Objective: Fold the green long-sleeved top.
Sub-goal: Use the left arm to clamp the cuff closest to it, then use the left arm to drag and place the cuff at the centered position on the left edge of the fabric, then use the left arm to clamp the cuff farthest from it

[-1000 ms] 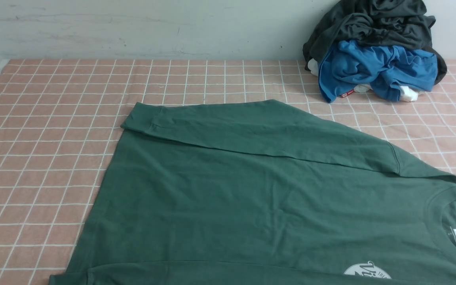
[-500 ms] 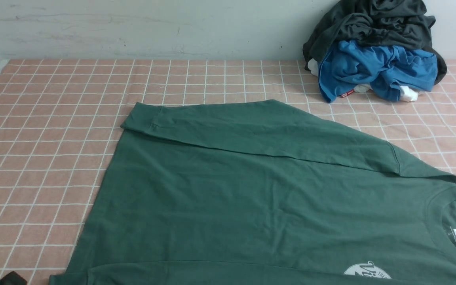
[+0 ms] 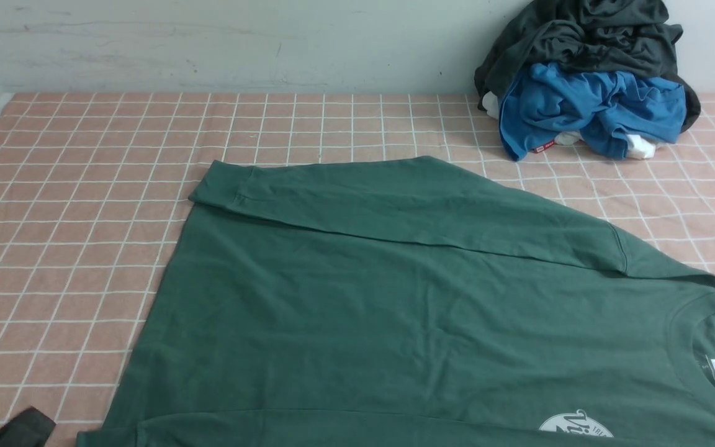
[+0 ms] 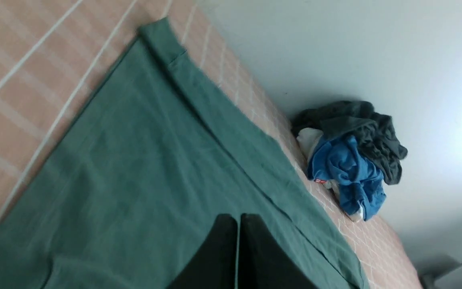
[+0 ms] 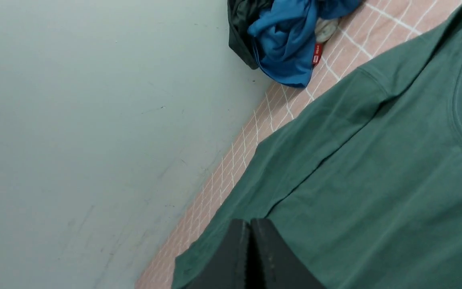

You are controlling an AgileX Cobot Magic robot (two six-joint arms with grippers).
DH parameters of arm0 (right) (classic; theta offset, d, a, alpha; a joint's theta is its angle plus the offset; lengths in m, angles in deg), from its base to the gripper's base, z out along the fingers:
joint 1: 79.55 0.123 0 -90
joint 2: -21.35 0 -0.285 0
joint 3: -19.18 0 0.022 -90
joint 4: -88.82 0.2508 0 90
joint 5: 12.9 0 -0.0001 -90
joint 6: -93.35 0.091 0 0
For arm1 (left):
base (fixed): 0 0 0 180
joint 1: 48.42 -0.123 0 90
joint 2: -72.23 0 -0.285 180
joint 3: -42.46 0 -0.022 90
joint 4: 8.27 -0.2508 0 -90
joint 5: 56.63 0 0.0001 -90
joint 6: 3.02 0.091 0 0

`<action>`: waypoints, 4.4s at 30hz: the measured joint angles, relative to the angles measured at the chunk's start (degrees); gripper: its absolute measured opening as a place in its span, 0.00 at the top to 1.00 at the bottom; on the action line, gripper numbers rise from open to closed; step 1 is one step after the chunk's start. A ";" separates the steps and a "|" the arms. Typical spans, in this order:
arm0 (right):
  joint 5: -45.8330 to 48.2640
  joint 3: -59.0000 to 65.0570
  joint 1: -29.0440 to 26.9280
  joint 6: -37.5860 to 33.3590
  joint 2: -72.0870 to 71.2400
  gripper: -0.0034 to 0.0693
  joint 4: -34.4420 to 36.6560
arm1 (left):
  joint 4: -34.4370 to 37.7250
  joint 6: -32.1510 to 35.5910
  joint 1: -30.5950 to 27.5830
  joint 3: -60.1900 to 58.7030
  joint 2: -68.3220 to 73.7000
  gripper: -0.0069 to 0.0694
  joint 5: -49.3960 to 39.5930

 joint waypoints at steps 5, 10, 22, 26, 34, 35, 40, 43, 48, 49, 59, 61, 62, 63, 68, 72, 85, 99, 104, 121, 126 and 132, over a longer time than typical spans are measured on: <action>1.86 -7.39 0.00 -13.75 0.98 0.97 -4.45 | -9.12 12.51 0.00 15.91 9.44 0.91 -9.71; 6.65 -21.26 0.00 -23.30 14.86 0.97 -16.05 | -24.01 18.51 0.00 31.84 27.77 0.91 -25.69; 46.24 -47.83 14.65 -32.48 49.31 0.97 -30.34 | -43.55 17.59 16.75 42.31 63.06 0.82 -39.70; 51.73 -47.35 20.16 -32.64 51.05 0.97 -31.73 | -43.38 16.48 18.25 42.31 71.53 0.66 -38.37; 51.61 -46.24 21.50 -32.70 51.00 0.97 -33.29 | -41.66 17.10 18.41 42.31 84.97 0.33 -28.16; 50.95 -46.23 21.50 -32.70 51.00 0.97 -33.29 | -41.97 17.22 18.41 42.31 86.78 0.31 -26.83; 49.49 -46.18 21.50 -32.70 51.00 0.97 -33.29 | -43.59 17.38 18.41 42.31 95.11 0.29 -23.12; 49.39 -46.18 21.50 -32.70 51.00 0.97 -33.29 | -43.40 17.50 18.41 42.78 97.85 0.31 -22.64; 49.34 -46.18 21.50 -32.70 51.00 0.97 -33.29 | -41.94 17.71 18.47 42.98 98.05 0.48 -22.95; 49.34 -46.18 21.50 -32.70 51.00 0.97 -33.29 | -41.02 17.75 18.47 42.98 98.00 0.56 -23.00; 49.06 -46.18 21.50 -32.70 51.00 0.97 -33.29 | -40.69 17.82 18.64 44.46 92.07 0.88 -25.22; 48.19 -46.18 21.50 -32.70 51.00 0.97 -33.29 | -40.69 17.82 18.63 47.70 90.35 0.88 -28.14; 47.98 -46.18 21.50 -32.70 51.00 0.97 -33.29 | -40.63 17.82 18.63 48.82 89.89 0.88 -28.95; 47.65 -46.18 21.50 -32.70 51.00 0.97 -33.29 | -40.63 17.82 18.63 50.93 89.46 0.88 -30.20; 45.63 -46.18 21.50 -32.03 51.00 0.97 -34.43 | -40.63 19.16 18.75 64.38 89.36 0.88 -35.25; 44.18 -46.18 21.50 -26.22 51.78 0.97 -39.71 | -40.58 20.15 18.75 74.84 91.54 0.88 -38.82; 45.27 -46.18 21.50 -15.68 52.59 0.97 -48.29 | -42.63 20.61 18.75 86.26 109.71 0.82 -41.45; 41.97 -46.18 21.50 -13.53 52.78 0.86 -49.77 | -54.16 7.38 16.30 97.06 121.78 0.18 -39.38; 37.37 -46.18 21.50 -13.40 54.54 0.80 -50.18 | -49.11 7.00 12.87 106.60 127.54 0.17 -38.88; 34.88 -46.18 21.50 -13.13 61.26 0.78 -49.10 | -40.38 7.72 10.93 116.68 141.14 0.27 -29.52; 34.88 -46.18 21.50 -13.13 61.26 0.78 -48.92 | -40.34 7.72 10.95 116.68 141.14 0.56 -29.69; 34.88 -46.18 21.50 -13.13 61.26 0.78 -48.92 | -40.45 7.72 11.00 116.72 140.61 0.86 -30.19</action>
